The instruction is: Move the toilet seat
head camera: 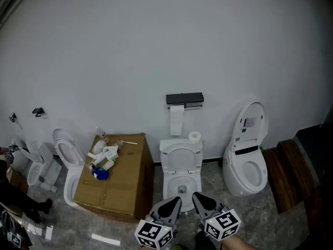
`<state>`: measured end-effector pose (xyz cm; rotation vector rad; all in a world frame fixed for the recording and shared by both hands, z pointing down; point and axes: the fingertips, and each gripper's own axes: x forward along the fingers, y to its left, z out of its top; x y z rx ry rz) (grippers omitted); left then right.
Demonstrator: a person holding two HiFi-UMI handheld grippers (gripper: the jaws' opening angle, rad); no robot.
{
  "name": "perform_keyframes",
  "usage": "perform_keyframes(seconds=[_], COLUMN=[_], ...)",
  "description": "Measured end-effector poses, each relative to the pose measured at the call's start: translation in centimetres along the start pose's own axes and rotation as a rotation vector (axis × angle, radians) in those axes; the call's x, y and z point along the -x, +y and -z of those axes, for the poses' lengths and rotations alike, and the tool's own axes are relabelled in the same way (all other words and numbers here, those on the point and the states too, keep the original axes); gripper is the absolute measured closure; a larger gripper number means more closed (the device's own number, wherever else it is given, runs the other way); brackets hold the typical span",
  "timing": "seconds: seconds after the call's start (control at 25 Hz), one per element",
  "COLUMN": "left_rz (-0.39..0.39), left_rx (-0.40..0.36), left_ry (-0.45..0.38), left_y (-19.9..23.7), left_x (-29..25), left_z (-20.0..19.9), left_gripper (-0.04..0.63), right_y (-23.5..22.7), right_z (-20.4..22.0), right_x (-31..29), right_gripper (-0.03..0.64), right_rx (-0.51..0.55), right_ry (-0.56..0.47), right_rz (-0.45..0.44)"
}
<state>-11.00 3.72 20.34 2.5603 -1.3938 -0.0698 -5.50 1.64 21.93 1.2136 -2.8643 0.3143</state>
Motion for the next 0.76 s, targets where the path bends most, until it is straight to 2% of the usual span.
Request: perform_keyframes(seconds=[0.24,0.76], left_rz=[-0.007,-0.01], left_rx=[-0.018,-0.035], left_ry=[-0.025,-0.031], left_y=[0.0,-0.4], left_x=[0.4,0.4], left_z=[-1.2,-0.9], left_gripper=[0.588,0.588], right_y=[0.5,0.9], right_z=[-0.8,-0.4], right_x=[0.4,0.6], right_gripper=[0.6,0.601], right_rx=[0.011,0.043], right_ry=[-0.01,0.005], right_rz=[0.004,0.002])
